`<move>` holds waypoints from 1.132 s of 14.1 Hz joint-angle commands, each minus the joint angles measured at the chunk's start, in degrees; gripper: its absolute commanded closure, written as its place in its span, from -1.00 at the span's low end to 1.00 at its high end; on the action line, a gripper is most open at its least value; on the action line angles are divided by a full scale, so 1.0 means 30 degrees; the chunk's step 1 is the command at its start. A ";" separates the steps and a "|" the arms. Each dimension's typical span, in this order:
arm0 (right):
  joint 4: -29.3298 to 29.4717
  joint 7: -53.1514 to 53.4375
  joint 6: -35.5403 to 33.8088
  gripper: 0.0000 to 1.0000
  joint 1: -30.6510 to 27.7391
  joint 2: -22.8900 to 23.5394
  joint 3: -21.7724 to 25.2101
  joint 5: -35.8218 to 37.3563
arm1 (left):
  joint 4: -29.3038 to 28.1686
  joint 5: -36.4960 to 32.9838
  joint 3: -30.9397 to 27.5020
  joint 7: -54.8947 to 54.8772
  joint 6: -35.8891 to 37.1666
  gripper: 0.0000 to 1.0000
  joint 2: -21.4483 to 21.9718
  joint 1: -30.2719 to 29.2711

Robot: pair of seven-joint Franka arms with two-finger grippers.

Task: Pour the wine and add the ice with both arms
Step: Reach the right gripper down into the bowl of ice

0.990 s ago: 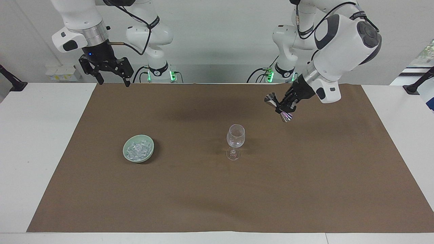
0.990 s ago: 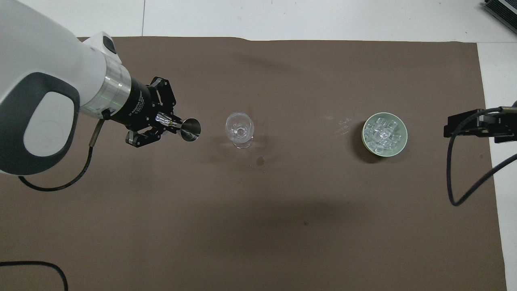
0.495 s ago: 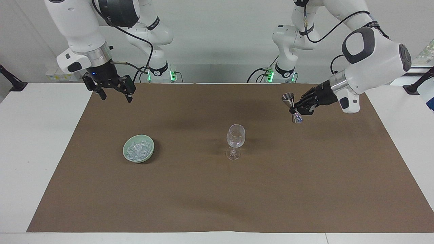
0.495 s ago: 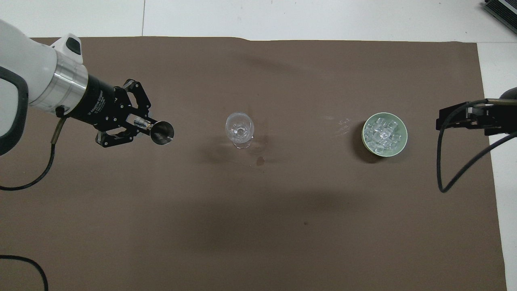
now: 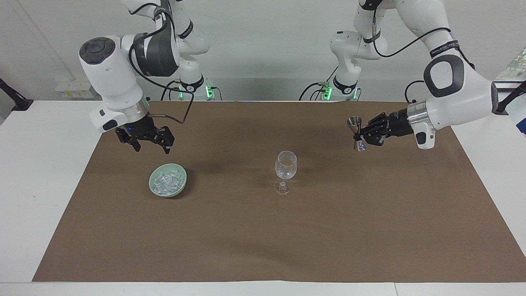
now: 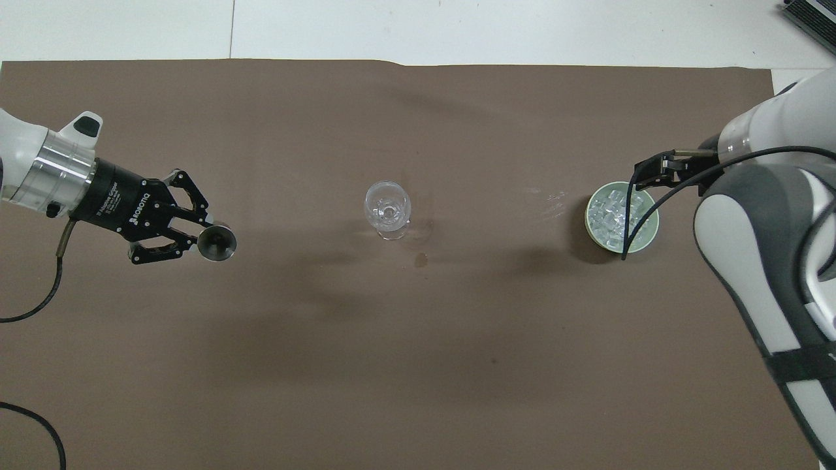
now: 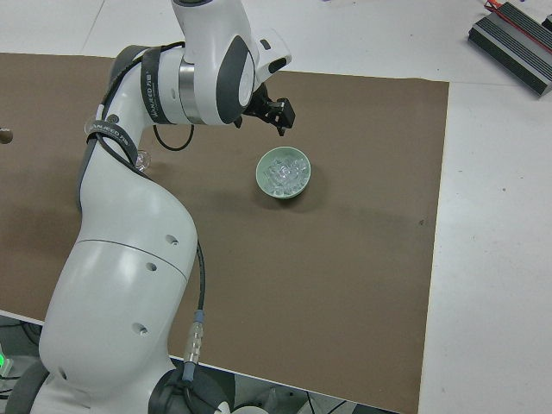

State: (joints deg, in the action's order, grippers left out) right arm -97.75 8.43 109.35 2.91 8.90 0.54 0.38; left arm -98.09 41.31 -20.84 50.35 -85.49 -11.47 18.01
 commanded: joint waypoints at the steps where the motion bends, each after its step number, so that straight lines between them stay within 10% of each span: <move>1: -0.2276 -0.0612 0.2653 -1.00 -0.0004 -0.0244 -0.0003 0.0255 | -0.0466 0.0642 -0.0084 -0.1542 0.0723 1.00 -0.0394 -0.0815; 16: -0.5973 -0.2574 0.8081 -0.99 -0.0297 0.1838 0.0055 0.0577 | -0.0788 0.4538 -0.0054 -0.3629 0.2160 1.00 -0.4673 -0.4538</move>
State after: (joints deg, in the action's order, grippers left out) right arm -114.61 2.04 132.17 2.52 14.93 0.88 1.25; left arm -100.13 52.44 -21.04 41.18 -80.66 -23.93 5.32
